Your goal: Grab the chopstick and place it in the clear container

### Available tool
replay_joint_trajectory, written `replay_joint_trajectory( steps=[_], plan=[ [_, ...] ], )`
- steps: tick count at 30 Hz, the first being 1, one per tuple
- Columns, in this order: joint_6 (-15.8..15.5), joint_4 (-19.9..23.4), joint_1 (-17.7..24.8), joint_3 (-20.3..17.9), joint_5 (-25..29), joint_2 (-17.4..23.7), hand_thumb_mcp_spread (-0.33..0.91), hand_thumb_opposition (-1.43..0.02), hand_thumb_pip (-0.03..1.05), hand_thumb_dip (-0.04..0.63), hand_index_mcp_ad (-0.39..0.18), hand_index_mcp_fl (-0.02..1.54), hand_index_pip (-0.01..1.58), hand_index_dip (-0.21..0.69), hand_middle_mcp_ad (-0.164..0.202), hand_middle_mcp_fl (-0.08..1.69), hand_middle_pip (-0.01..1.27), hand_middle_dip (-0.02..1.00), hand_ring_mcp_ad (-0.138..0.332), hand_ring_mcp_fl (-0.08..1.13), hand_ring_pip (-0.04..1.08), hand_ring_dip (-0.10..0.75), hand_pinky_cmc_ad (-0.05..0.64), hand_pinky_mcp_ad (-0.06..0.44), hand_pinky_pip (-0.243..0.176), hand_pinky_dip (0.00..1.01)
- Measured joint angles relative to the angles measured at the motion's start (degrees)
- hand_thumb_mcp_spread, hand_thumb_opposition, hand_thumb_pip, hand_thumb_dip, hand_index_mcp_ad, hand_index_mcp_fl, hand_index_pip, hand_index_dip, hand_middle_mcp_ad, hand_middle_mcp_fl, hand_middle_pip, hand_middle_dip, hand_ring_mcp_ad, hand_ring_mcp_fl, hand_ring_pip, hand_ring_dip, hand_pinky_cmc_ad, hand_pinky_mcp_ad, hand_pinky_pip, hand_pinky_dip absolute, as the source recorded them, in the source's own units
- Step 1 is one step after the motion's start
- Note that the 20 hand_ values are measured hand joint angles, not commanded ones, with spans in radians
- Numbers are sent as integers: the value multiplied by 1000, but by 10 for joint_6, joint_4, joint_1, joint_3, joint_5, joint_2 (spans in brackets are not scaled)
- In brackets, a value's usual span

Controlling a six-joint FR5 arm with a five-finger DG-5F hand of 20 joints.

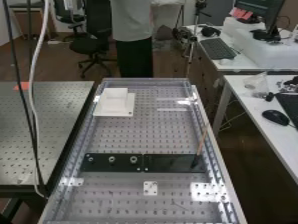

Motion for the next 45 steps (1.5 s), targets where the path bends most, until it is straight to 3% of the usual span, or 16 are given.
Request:
replay_joint_trajectory(
  steps=[5, 8, 9, 11, 13, 16, 19, 28, 45],
  plan=[
    [-2, -1, 1, 1, 5, 0, 7, -24, 24, 0, -49, 3, 24, 12, 52, 23, 19, 44, 5, 5, 14, 28, 14, 44, -3, 19],
    [-3, -2, 1, 2, 6, -1, 80, -276, 187, 7, -35, 3, 24, 10, 56, 14, 59, 40, 5, 7, 24, 28, 10, 51, -7, 31],
    [-3, -2, 1, 2, 5, -1, 93, -344, 188, 7, -24, 3, 21, 10, 61, 12, 75, 40, 17, 3, 23, 28, 28, 47, -12, 37],
    [-3, -2, 1, 2, 5, -1, 86, -443, 187, 7, -10, 5, 37, 2, 65, 21, 101, 40, 42, 3, 54, 28, 66, 86, -10, 63],
    [-3, -2, 2, 2, 8, -1, 103, -489, 206, 7, -7, 5, 51, -12, 63, 21, 106, 44, 75, 3, 73, 28, 112, 105, -28, 75],
    [-3, -2, 2, 3, 10, 0, 101, -541, 215, 7, 16, 5, 56, -17, 84, 23, 122, 44, 96, 7, 73, 28, 122, 129, -35, 91],
    [-3, -2, 2, 3, 10, 0, 101, -538, 215, 7, 19, 2, 56, -19, 89, 23, 122, 44, 122, 7, 72, 16, 148, 148, -61, 103],
    [5, 4, 1, 0, 11, -1, 101, -564, 218, 7, 23, 5, 72, -19, 99, 23, 138, 44, 145, 16, 89, 14, 162, 148, -63, 122],
    [26, 20, -6, -8, 3, -10, 105, -567, 218, 7, 30, 5, 72, -19, 119, 24, 138, 44, 148, 16, 87, 14, 178, 166, -75, 122]
  ],
)
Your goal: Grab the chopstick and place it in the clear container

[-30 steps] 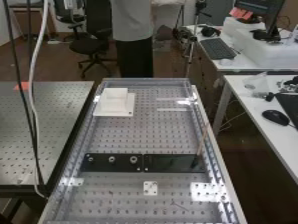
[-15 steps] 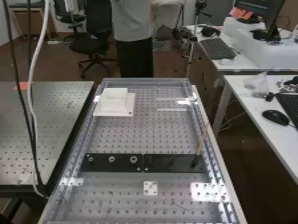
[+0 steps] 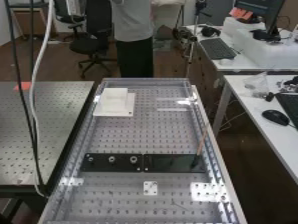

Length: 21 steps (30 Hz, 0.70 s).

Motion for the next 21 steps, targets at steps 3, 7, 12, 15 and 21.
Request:
replay_joint_trajectory(
  steps=[3, 7, 12, 15, 21],
  plan=[
    [4, 2, -1, -1, 1, -1, 101, -574, 218, 7, 30, 5, 72, -19, 117, 24, 138, 44, 148, 16, 87, 14, 176, 166, -75, 127],
    [22, 16, -3, -10, 1, -5, 101, -590, 222, 7, 30, 5, 72, -19, 120, 21, 138, 44, 148, 16, 87, 14, 182, 166, -75, 126],
    [52, 43, -8, -26, 1, -10, 101, -590, 239, 7, 30, 5, 72, -16, 122, 21, 138, 44, 147, 16, 87, 14, 194, 168, -73, 127],
    [82, 74, -13, -42, 3, -15, 112, -590, 248, 7, 30, 5, 72, -16, 124, 16, 145, 44, 147, 16, 87, 14, 194, 168, -73, 127],
    [138, 156, -24, -81, 5, -23, 161, -618, 328, 7, 33, 5, 89, 17, 126, 73, 152, 45, 150, 31, 87, 14, 187, 168, -91, 131]
  ],
)
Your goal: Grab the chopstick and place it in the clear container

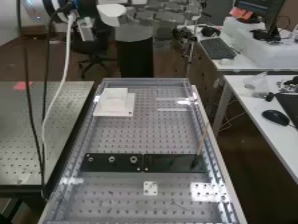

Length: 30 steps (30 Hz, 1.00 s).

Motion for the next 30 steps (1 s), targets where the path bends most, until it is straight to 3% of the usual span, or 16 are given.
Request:
replay_joint_trajectory(
  steps=[3, 5, 13, 15, 19, 20, 21, 24, 26, 30],
  plan=[
    [29, 39, -5, -19, 3, -5, 194, -621, 332, 7, 30, 75, 84, 75, 122, 171, 154, 77, 150, 30, 89, 17, 188, 168, -87, 133],
    [47, 59, -7, -29, 8, -10, 215, -635, 377, 2, 26, 140, 84, 119, 126, 236, 154, 120, 150, 30, 89, 17, 188, 164, -106, 129],
    [129, 146, -22, -61, 36, -37, 262, -682, 503, 72, -7, 377, 87, 328, 126, 445, 150, 319, 122, 17, 93, 38, 213, 243, -106, 129],
    [166, 174, -27, -67, 47, -50, 265, -698, 532, 87, -10, 374, 79, 358, 122, 463, 152, 367, 86, 19, 94, 51, 211, 248, -106, 129],
    [230, 208, -34, -72, 70, -75, 283, -709, 569, 124, -21, 374, 68, 380, 126, 506, 140, 476, 87, 9, 106, 91, 250, 248, -106, 131],
    [261, 218, -38, -72, 83, -87, 283, -709, 585, 136, -17, 374, 66, 389, 126, 525, 131, 496, 87, 12, 106, 101, 248, 248, -106, 131],
    [265, 219, -38, -72, 84, -89, 288, -724, 618, 150, -17, 375, 72, 398, 124, 518, 131, 529, 87, 12, 103, 101, 262, 248, -106, 127],
    [342, 240, -47, -66, 90, -123, 297, -728, 644, 176, -30, 387, 70, 400, 124, 543, 131, 560, 86, 16, 103, 113, 262, 246, -106, 127],
    [377, 250, -50, -62, 92, -143, 316, -740, 658, 204, -38, 387, 75, 394, 124, 545, 134, 581, 89, 35, 108, 131, 262, 250, -106, 127],
    [434, 275, -57, -51, 97, -182, 323, -740, 728, 257, -40, 456, 278, 365, 126, 545, 126, 600, 86, 63, 108, 164, 264, 244, -106, 131]
  ],
)
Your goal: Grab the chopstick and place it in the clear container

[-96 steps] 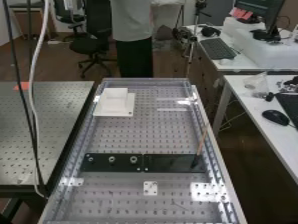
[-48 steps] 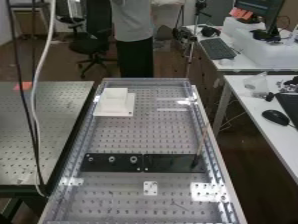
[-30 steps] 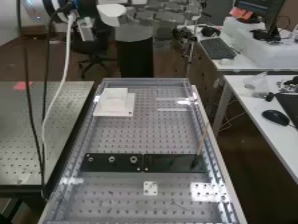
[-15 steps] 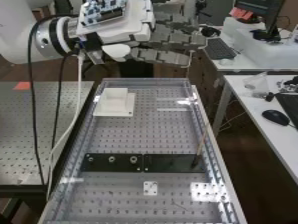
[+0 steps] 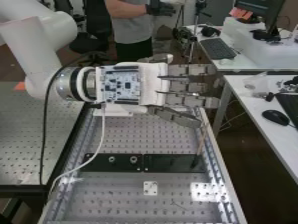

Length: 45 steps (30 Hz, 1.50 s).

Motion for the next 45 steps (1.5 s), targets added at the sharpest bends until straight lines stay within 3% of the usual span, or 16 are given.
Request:
replay_joint_trajectory(
  steps=[3, 10, 13, 34, 45],
  plan=[
    [33, 15, -3, 11, 15, -28, 337, -761, 735, 278, -42, 506, 433, 314, 124, 571, 126, 607, 82, 87, 108, 173, 264, 243, -106, 127],
    [70, 28, -8, 31, 48, -61, 335, -789, 803, 309, -61, 658, 672, 222, 124, 604, 127, 607, 82, 117, 91, 164, 250, 248, -105, 127],
    [76, 26, -11, 38, 50, -70, 339, -803, 799, 309, -61, 658, 675, 188, 126, 637, 127, 607, 82, 145, 89, 208, 250, 248, -105, 127],
    [101, -48, -11, 94, 34, -121, 353, -819, 799, 330, -101, 538, 452, 164, 126, 672, 126, 607, 75, 178, 91, 209, 227, 250, -105, 129],
    [141, -63, -4, 115, 30, -149, 380, -819, 799, 354, -122, 545, 674, 164, 126, 672, 129, 607, 72, 213, 87, 215, 216, 246, -94, 133]
  ],
)
